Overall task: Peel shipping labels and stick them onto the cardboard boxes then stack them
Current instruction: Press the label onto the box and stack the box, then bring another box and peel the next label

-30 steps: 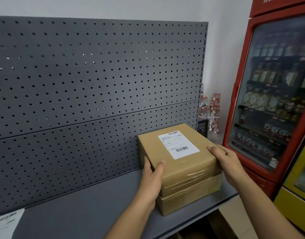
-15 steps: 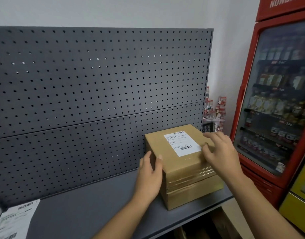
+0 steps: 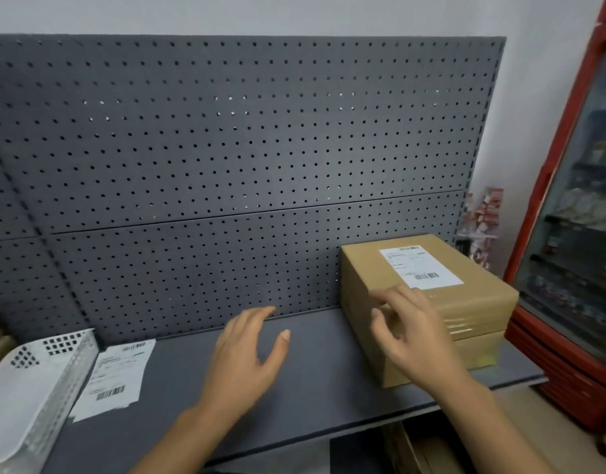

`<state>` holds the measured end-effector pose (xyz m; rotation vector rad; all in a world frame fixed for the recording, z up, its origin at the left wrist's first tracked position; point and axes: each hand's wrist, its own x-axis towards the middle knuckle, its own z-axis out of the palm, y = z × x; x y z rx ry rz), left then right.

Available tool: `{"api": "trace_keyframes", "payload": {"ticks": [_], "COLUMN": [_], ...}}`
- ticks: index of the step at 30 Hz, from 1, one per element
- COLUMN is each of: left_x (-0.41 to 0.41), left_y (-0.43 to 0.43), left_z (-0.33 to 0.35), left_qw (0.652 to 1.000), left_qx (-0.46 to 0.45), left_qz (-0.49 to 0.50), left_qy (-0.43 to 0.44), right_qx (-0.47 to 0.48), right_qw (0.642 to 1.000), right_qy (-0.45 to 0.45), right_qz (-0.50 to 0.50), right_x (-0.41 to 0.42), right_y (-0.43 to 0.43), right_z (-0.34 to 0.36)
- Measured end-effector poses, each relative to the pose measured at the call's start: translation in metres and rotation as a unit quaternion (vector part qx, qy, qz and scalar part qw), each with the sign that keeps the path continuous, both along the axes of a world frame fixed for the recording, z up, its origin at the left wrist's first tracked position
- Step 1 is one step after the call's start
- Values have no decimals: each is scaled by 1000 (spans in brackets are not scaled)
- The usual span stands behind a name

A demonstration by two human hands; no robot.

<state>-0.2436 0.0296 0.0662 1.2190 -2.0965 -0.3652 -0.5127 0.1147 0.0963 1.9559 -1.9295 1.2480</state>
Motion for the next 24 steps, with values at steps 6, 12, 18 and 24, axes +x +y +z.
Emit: {"api": "trace_keyframes", "payload": {"ticks": [6,12,18,24], "left_x": [65,133,203,271], "left_y": [6,12,13,13], "left_z": [-15,-28,-33,-26], "left_qw": [999,997,993,986], "left_qx": [3,5,-3,-18], "left_qz": [35,80,116,166], "left_qy": [-15,-11,-4,0], "right_qx": [31,78,103,104], "right_qw": [996,986,979,971], "right_qy": [-31,-88,-112,-127], "right_qz": [73,114,134,173], "right_x": [59,113,173,238], "right_y": [-15,-32,-50,-73], "right_z": [-17,-41,-59,-60]}}
